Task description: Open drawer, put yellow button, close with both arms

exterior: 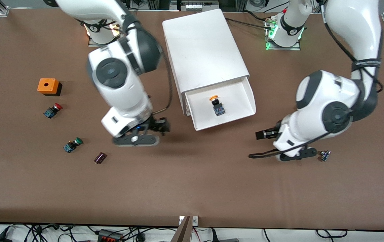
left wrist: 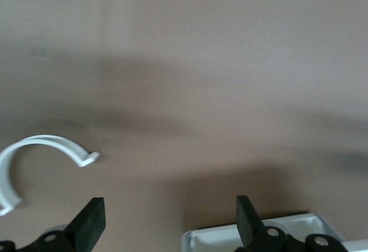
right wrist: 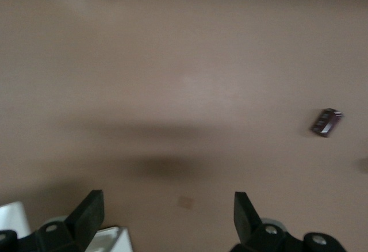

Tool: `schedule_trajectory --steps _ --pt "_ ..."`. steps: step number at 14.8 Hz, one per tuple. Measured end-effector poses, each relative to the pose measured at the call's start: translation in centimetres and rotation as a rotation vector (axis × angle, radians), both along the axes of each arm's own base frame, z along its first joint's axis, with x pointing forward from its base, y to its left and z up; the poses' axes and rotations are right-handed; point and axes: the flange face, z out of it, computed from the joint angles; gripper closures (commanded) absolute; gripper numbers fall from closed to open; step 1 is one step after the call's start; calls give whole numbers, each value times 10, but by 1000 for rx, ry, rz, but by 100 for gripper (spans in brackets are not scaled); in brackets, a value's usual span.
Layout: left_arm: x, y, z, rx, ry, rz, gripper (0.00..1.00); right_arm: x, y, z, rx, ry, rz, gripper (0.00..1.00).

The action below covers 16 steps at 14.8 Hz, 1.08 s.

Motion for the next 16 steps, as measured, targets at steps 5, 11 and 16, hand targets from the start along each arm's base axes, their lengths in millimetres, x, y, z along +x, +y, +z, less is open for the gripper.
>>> schedule_trajectory --steps 5,11,16 --pt "-22 -59 -30 -2 -19 5 0 35 -150 20 -38 96 -92 0" --pt "-53 -114 -56 3 -19 25 0 34 -270 50 62 185 -130 0" --pt "-84 -140 -54 26 38 10 0 17 -335 78 67 211 -170 0"
